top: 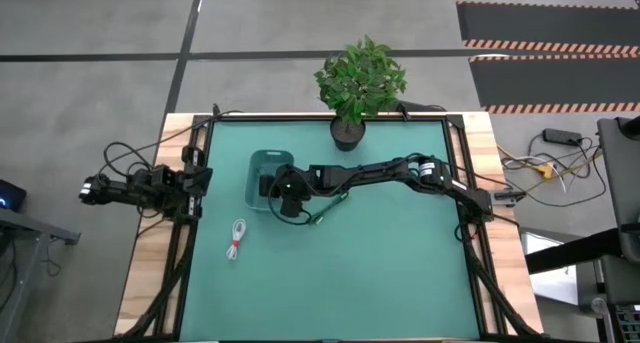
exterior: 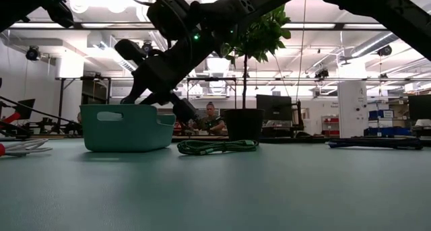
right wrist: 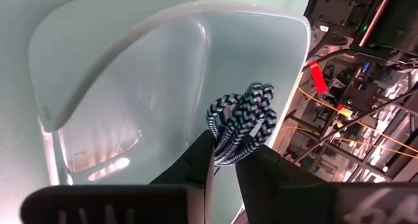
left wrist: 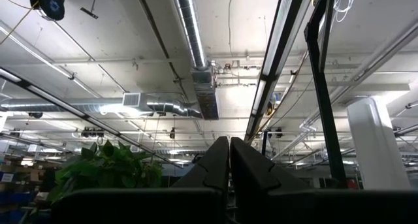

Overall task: Pick and place USB-C Cables
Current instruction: Put the black blue charger cable into the green bin, then put the white charger cable into the green bin

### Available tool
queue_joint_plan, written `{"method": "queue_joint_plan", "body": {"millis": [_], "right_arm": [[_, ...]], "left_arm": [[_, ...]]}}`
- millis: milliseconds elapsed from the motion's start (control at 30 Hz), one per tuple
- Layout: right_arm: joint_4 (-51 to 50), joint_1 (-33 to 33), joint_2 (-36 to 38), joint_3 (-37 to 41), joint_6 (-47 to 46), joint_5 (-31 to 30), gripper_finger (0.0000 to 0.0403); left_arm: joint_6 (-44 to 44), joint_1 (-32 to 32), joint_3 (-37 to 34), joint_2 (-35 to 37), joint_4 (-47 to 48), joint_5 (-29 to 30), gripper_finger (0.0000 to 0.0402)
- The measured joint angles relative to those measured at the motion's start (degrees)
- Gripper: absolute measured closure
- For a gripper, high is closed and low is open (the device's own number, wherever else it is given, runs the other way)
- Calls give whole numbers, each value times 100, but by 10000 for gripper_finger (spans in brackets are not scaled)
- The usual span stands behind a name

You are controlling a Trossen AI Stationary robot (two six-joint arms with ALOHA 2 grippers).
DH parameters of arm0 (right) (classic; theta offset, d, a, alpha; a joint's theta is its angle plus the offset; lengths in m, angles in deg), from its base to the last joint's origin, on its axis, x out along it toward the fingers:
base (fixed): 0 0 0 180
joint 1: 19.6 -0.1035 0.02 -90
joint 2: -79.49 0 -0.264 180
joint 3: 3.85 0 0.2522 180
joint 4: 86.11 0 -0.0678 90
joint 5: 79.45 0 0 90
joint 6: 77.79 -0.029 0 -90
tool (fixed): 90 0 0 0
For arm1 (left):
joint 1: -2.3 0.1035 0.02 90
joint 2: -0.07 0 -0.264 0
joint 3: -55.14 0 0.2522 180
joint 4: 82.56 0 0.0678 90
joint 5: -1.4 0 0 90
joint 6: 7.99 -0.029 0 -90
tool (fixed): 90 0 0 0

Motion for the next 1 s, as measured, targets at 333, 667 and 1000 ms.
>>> {"method": "queue_joint_plan", "body": {"millis": [333,667,1000], "right_arm": [[-9,0,0,0,0,-50,355],[7,0,0,0,-571,-245,339],[7,2,0,0,-645,-210,296]], "left_arm": [[0,-2,-2,0,-6,0,401],[0,-1,-4,0,-13,0,401],[0,0,-4,-2,-13,0,401]]}}
